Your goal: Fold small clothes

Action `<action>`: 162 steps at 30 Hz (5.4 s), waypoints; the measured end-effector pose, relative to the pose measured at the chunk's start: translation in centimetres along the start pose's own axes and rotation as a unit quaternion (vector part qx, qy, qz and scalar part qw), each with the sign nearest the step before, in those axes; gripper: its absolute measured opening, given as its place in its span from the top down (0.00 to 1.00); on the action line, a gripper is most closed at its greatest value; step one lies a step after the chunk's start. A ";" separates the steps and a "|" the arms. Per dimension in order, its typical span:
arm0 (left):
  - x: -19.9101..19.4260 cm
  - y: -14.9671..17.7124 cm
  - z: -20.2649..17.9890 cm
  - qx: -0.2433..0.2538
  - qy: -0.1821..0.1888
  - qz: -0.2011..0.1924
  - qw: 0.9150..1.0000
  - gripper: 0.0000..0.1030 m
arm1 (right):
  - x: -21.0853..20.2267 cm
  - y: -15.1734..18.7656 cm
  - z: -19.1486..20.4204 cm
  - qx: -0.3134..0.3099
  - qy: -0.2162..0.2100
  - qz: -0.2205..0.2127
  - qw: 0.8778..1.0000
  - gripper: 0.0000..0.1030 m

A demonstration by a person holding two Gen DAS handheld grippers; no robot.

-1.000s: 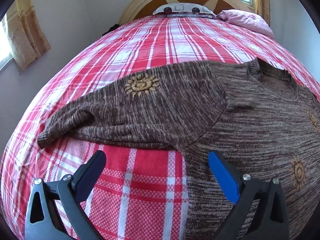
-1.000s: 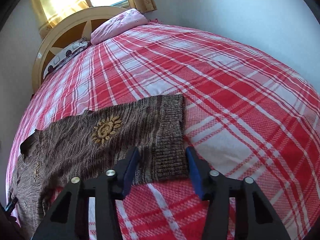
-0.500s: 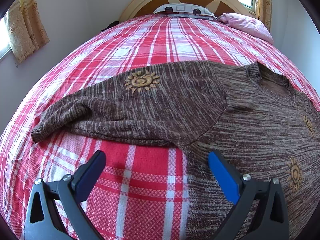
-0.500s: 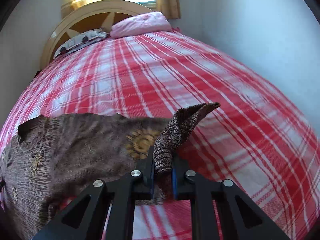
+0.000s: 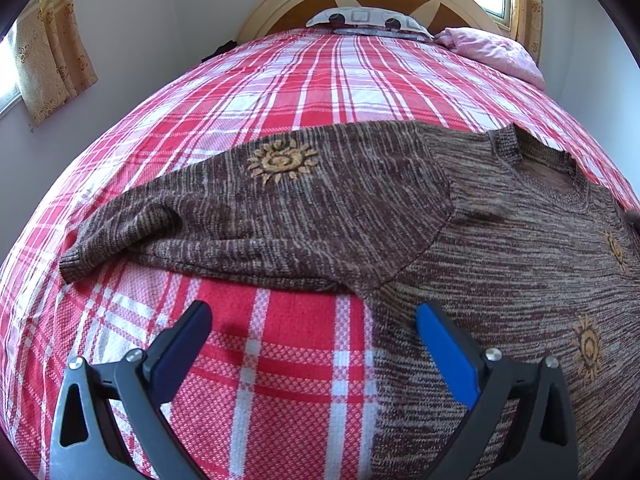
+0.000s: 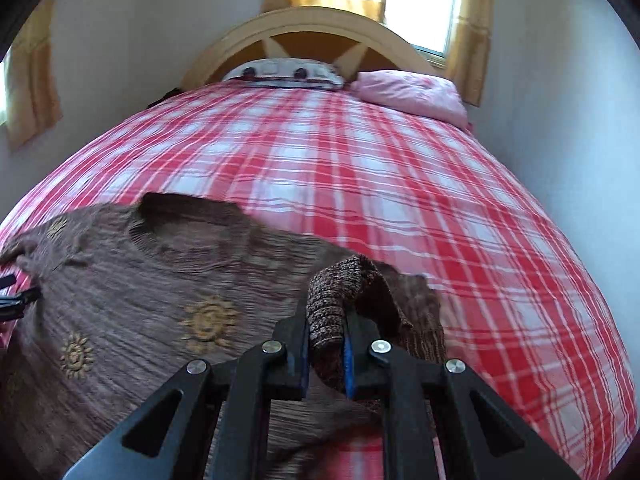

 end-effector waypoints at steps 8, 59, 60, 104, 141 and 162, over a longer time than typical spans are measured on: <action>0.0 0.1 0.0 -0.002 0.001 0.001 1.000 0.00 | 1.7 3.4 8.4 -0.086 -0.067 0.056 0.992 0.74; 1.0 -3.3 -32.7 0.130 0.234 0.050 0.962 0.96 | -5.4 15.6 -5.9 0.036 0.037 0.007 0.999 0.34; 0.7 -3.7 -32.3 0.127 0.234 0.045 0.963 0.96 | -5.4 15.7 -5.9 0.037 0.038 0.008 0.999 0.33; 2.4 -3.5 -19.9 0.019 0.136 0.019 0.990 0.34 | -5.9 15.5 -6.4 0.049 0.030 -0.002 0.998 0.31; 4.0 -0.4 -19.3 0.067 0.091 0.031 0.993 0.00 | -1.6 3.2 0.2 0.043 -0.017 -0.006 0.999 0.52; 3.7 0.0 -19.3 0.073 0.099 0.036 0.992 0.00 | 1.5 8.9 1.7 -0.036 0.046 0.068 0.996 0.57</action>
Point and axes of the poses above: each gripper's, at about its wrist camera, not at the fingertips, and x roughly the way its jaws point, z to its left, y to its underside, the point moved 9 cm from there along x, roughly the way its jaws point, and after that the axes turned 13 degrees about y, right-handed, at the moved point
